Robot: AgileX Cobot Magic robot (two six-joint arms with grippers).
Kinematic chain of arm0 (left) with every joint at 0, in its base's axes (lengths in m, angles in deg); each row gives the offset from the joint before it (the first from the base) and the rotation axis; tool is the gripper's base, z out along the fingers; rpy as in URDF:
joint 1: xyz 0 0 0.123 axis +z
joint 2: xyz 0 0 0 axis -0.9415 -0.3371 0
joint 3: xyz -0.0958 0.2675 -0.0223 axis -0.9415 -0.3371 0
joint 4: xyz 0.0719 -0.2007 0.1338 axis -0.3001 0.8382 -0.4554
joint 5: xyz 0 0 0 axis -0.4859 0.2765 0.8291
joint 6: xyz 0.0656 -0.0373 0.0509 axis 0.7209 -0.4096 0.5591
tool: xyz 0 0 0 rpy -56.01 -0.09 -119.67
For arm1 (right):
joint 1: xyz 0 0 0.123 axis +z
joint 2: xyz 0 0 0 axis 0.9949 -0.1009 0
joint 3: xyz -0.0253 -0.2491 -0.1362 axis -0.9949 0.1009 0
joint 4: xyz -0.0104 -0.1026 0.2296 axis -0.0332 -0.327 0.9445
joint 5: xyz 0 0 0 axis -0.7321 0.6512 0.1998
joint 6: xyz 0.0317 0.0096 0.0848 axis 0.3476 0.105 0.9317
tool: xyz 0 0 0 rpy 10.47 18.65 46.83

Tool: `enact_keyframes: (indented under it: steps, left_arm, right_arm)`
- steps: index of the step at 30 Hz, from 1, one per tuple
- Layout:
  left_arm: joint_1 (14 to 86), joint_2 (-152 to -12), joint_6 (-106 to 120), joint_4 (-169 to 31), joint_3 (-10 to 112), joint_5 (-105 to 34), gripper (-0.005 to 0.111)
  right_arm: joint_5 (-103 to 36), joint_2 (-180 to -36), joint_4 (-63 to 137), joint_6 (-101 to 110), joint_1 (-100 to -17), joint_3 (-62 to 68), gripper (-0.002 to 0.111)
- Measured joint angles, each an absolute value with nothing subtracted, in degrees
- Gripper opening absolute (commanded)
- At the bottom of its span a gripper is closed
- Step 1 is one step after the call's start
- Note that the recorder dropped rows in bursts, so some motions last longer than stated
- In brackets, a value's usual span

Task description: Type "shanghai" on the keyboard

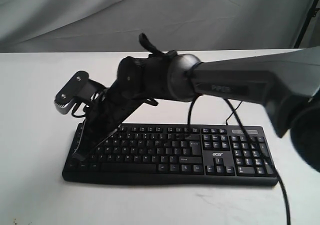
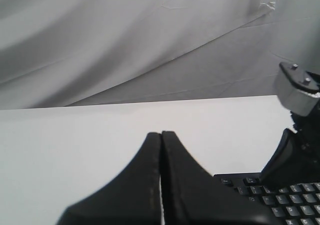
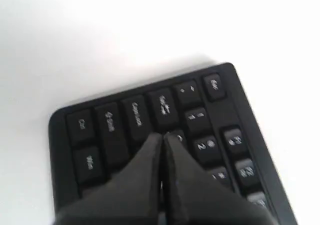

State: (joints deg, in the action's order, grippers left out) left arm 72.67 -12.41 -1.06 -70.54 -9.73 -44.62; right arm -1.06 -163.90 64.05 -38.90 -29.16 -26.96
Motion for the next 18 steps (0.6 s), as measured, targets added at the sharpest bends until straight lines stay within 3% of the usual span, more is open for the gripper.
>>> enact_keyframes:
  steps: [18]
  left_arm:
    - [72.7, -12.4, -1.1, -70.5, -9.7, -44.6, 0.0]
  right_arm:
    - [2.7, -168.7, 63.0, -38.9, -28.2, -32.3, 0.0]
